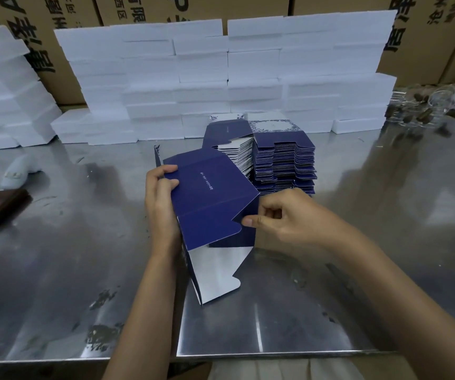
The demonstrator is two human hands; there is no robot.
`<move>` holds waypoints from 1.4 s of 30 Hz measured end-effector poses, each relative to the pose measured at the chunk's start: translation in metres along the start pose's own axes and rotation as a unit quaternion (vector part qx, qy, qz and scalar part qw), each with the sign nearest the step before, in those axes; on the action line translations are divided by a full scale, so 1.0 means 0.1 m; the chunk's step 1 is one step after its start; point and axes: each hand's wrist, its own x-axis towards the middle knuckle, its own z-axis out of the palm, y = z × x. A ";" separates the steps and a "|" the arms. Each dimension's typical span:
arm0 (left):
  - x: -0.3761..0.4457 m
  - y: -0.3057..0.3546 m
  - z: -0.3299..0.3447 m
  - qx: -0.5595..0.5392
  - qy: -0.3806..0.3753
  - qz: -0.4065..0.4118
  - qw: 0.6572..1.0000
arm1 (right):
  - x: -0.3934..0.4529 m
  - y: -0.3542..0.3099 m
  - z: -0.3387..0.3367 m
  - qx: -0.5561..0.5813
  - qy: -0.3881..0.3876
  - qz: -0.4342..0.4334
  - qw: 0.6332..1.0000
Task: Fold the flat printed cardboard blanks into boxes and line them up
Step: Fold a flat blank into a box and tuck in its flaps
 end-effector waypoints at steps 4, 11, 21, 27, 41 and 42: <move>0.01 -0.01 -0.02 0.005 -0.002 0.008 1.000 | 0.03 -0.03 -0.01 0.027 0.035 -0.007 0.999; 0.01 -0.02 -0.02 -0.002 -0.003 0.006 1.000 | 0.06 -0.09 -0.08 0.016 0.022 -0.014 1.000; -0.03 0.01 -0.01 -0.004 -0.003 0.011 1.000 | 0.03 -0.18 -0.30 0.012 -0.010 -0.003 1.000; -0.04 0.05 0.00 0.002 -0.002 0.003 1.000 | -0.04 -0.36 -0.28 0.153 0.032 0.005 0.988; -0.37 0.41 -0.34 0.201 -0.169 0.081 0.961 | 0.00 -0.36 0.11 0.122 0.067 -0.048 0.989; -0.41 0.42 -0.35 0.240 -0.212 0.085 0.943 | 0.00 -0.35 0.12 0.125 0.071 -0.051 0.988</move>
